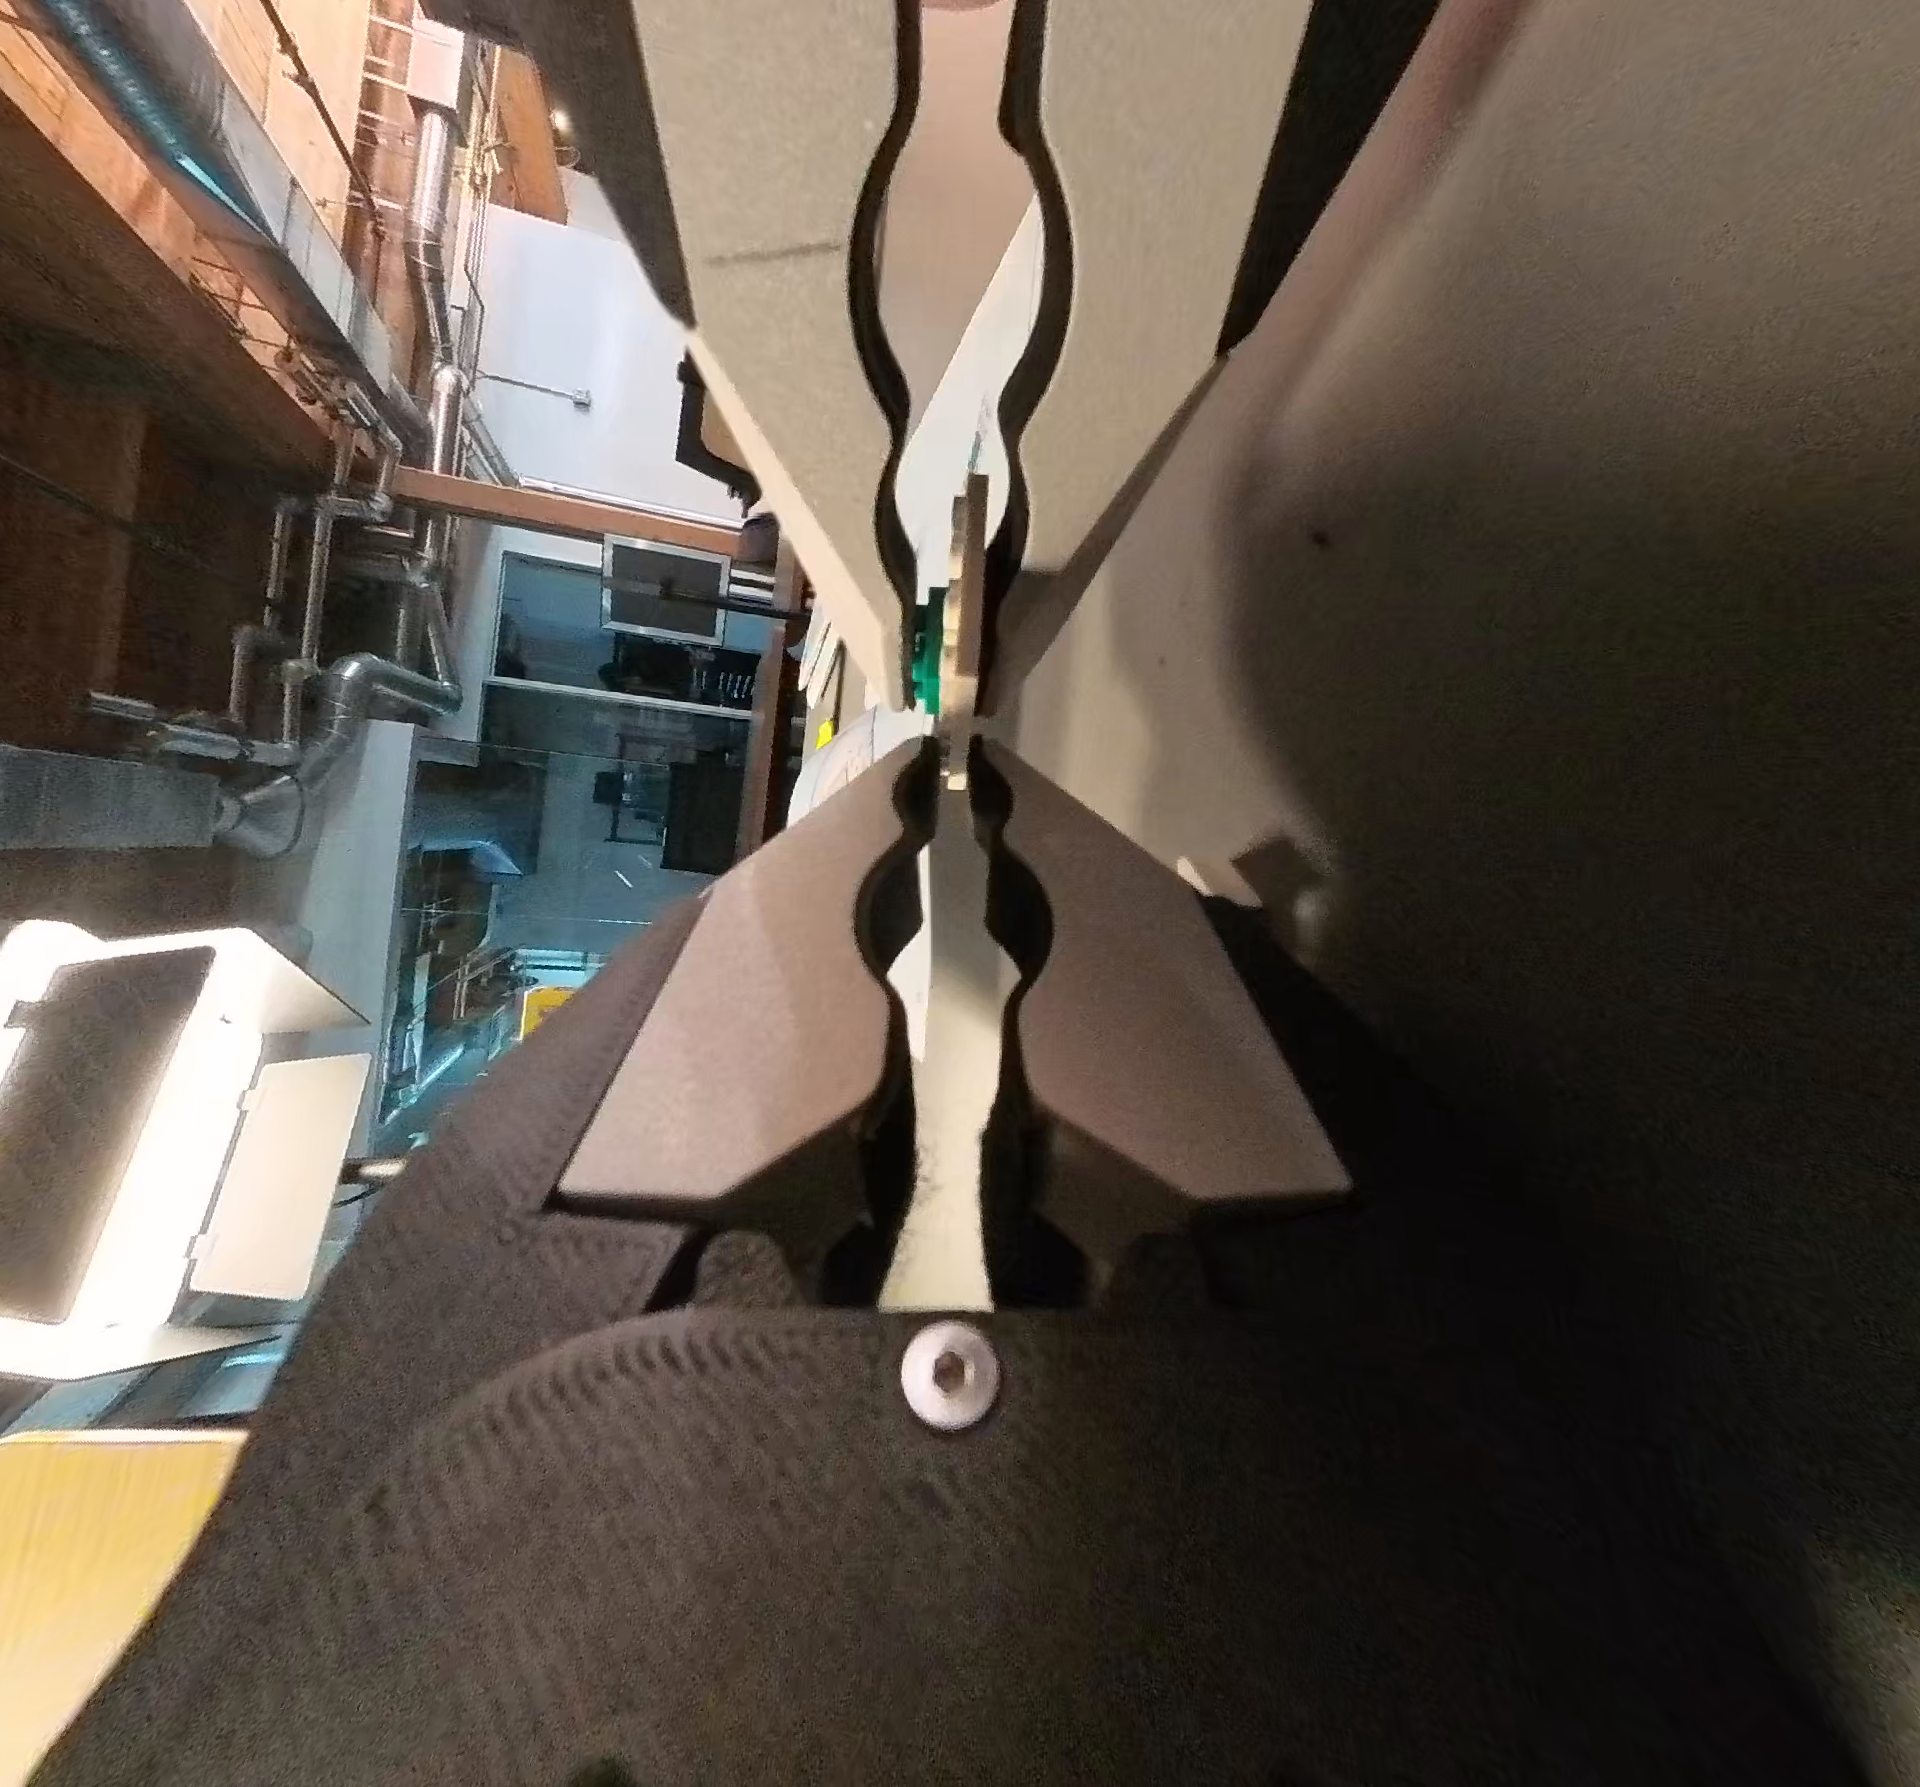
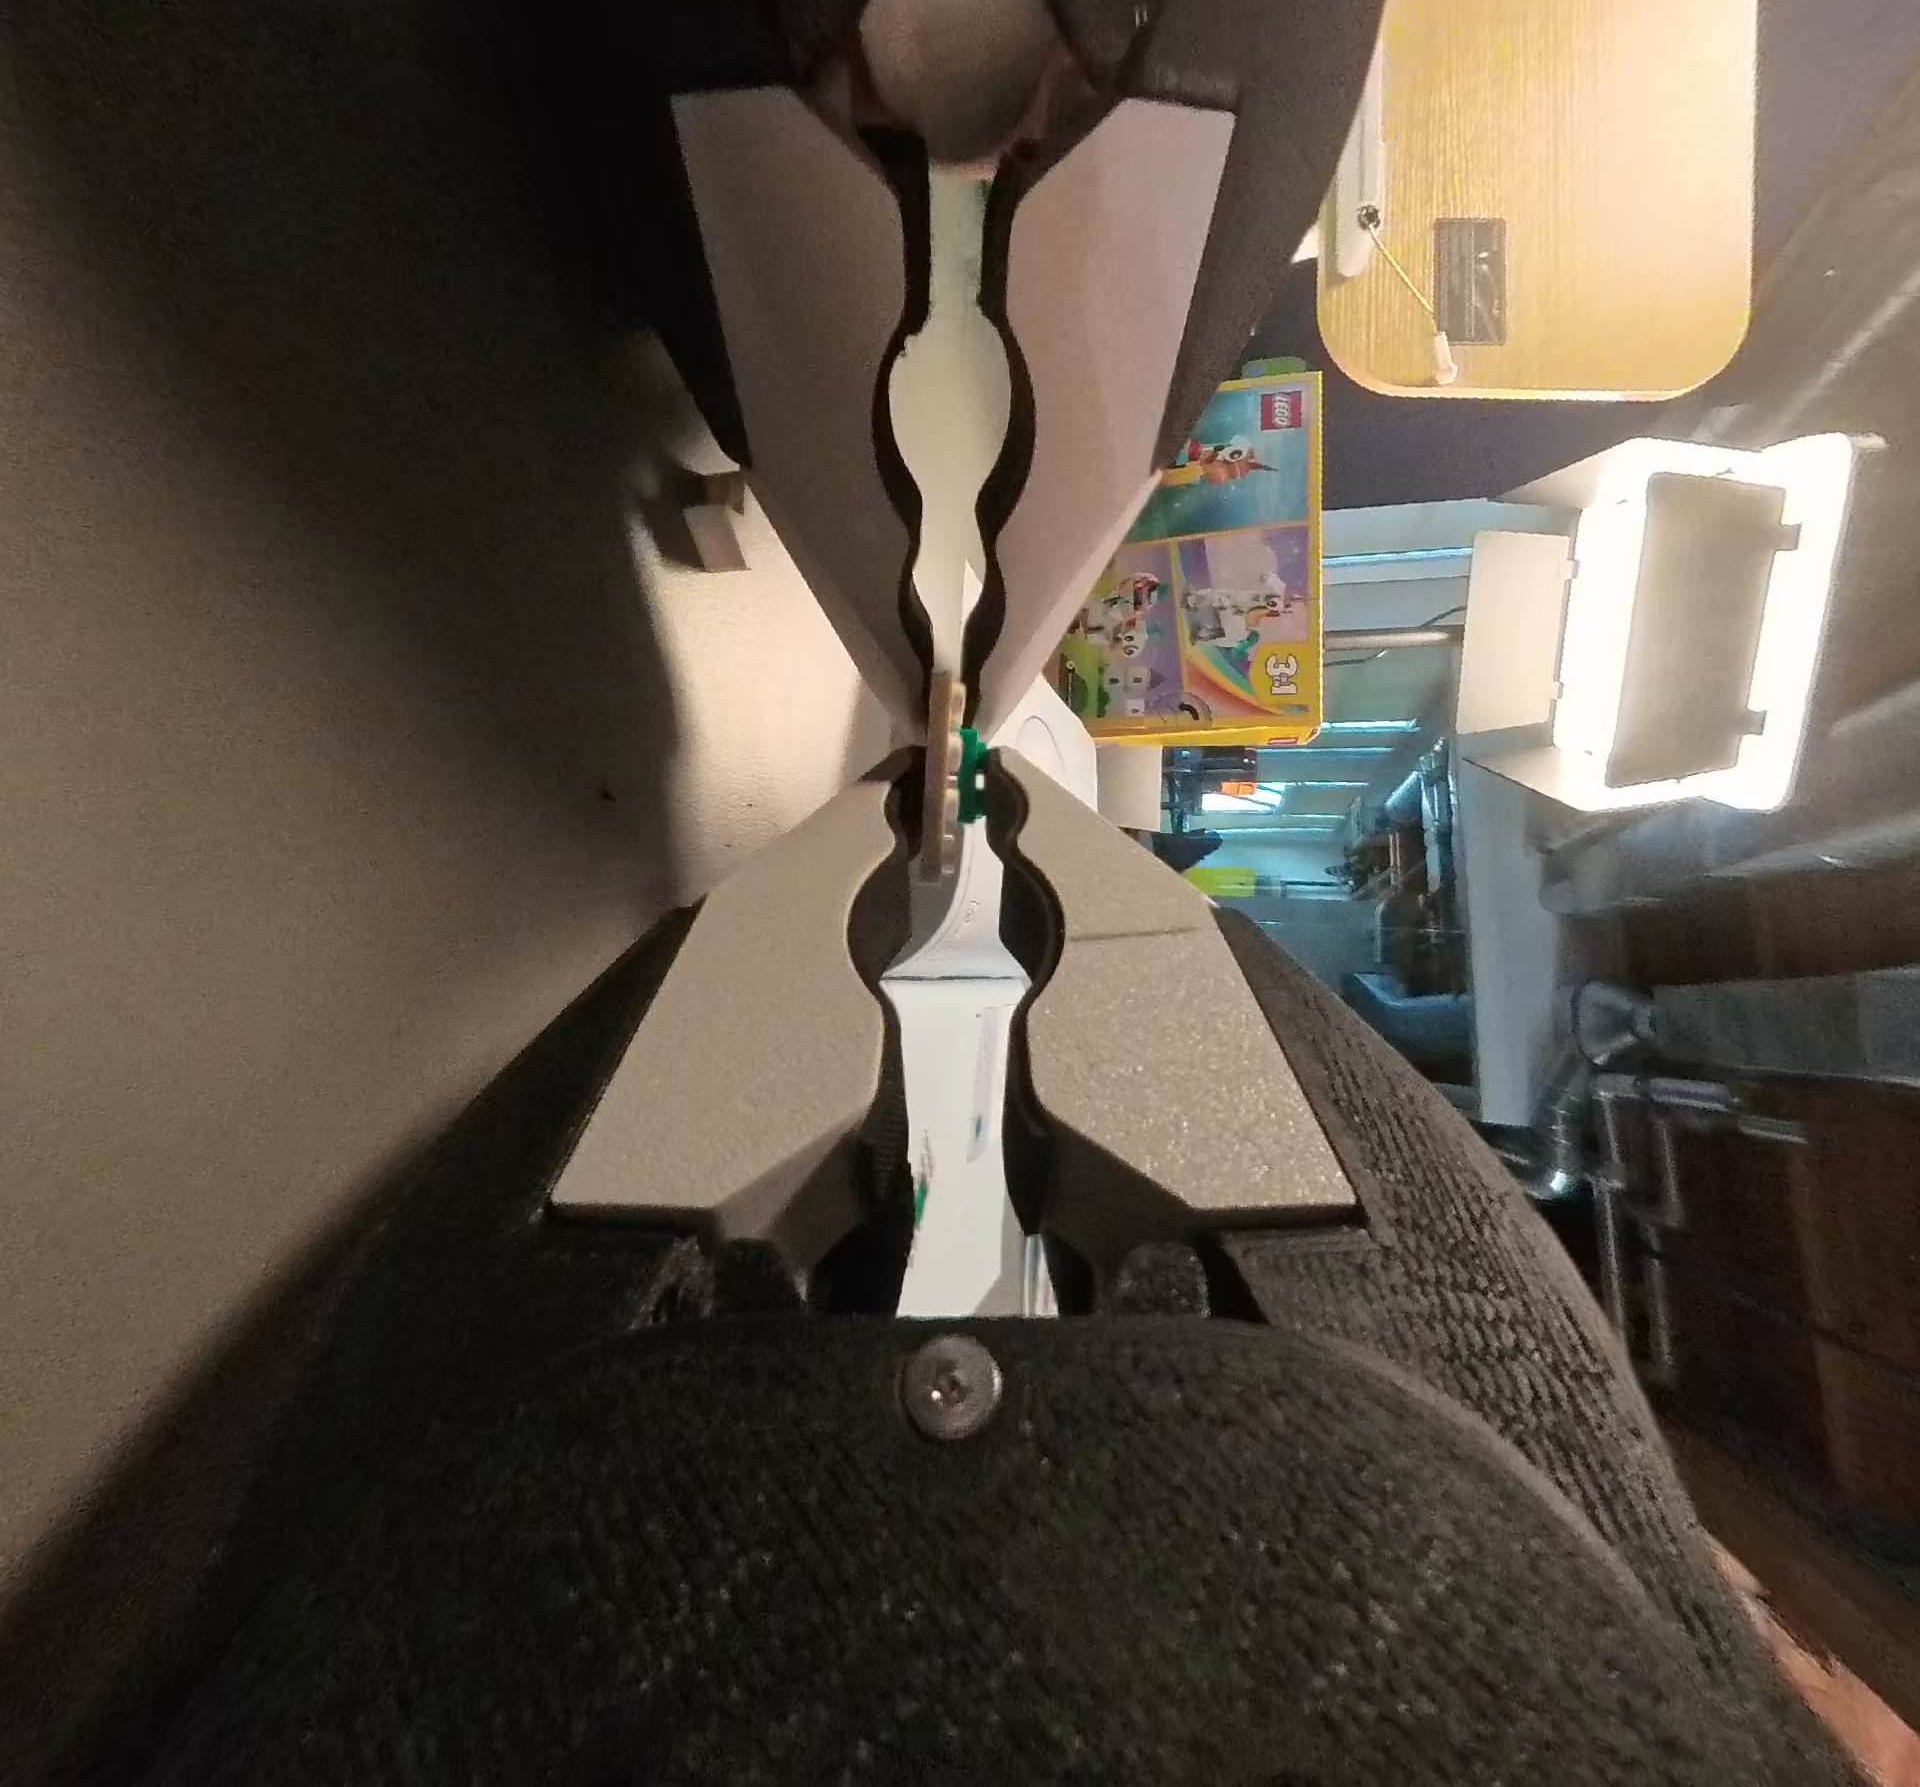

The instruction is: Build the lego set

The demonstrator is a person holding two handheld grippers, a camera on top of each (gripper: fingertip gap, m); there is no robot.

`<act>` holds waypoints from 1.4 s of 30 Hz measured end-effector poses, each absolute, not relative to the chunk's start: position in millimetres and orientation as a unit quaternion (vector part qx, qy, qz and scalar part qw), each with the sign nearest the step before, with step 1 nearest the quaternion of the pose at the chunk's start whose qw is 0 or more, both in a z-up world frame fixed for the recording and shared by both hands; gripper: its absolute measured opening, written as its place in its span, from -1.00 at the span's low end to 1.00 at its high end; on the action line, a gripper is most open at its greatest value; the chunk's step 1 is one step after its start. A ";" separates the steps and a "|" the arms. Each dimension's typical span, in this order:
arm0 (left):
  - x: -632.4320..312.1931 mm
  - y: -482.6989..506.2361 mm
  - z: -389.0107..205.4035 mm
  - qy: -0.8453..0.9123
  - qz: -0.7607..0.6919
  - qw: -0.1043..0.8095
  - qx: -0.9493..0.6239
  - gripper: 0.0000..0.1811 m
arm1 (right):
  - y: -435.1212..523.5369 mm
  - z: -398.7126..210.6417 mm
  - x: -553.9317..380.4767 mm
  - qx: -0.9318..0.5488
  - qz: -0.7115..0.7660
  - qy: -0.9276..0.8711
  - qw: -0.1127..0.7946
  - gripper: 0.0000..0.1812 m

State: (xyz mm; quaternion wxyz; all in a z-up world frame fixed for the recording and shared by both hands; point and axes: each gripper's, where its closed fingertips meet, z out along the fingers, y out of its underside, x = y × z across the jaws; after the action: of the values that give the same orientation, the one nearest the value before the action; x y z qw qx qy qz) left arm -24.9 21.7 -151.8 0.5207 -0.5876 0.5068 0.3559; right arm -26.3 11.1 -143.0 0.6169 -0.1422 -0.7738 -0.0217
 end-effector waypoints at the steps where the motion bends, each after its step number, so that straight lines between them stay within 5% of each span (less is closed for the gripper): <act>1: -24.6 21.5 -151.4 0.507 0.356 0.521 -0.587 -0.95 | 10.8 -142.8 -25.9 -0.141 -0.020 -0.774 0.617 -0.90; 32: -13.4 10.1 -159.7 0.532 0.275 0.521 -0.608 -0.95 | -0.8 -148.9 -14.9 -0.083 -0.028 -0.810 0.580 -0.93; 36: -12.7 10.5 -159.8 0.520 0.235 0.528 -0.628 -0.96 | 0.6 -147.0 -16.0 -0.147 0.056 -0.800 0.579 -0.91; 39: -5.4 5.6 -160.9 0.516 0.177 0.537 -0.644 -0.96 | 1.8 -135.7 -12.8 -0.208 0.142 -0.785 0.566 -0.61; 42: -4.8 5.0 -163.2 0.518 0.170 0.533 -0.647 -0.96 | -10.0 -132.8 -4.4 -0.203 0.212 -0.789 0.540 -0.68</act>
State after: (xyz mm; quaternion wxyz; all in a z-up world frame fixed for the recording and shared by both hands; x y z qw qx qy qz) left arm -4.8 5.0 -163.2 0.5333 -0.6470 0.5177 0.1701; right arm -4.4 -10.0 -132.8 0.5398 -0.2034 -0.7888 0.2121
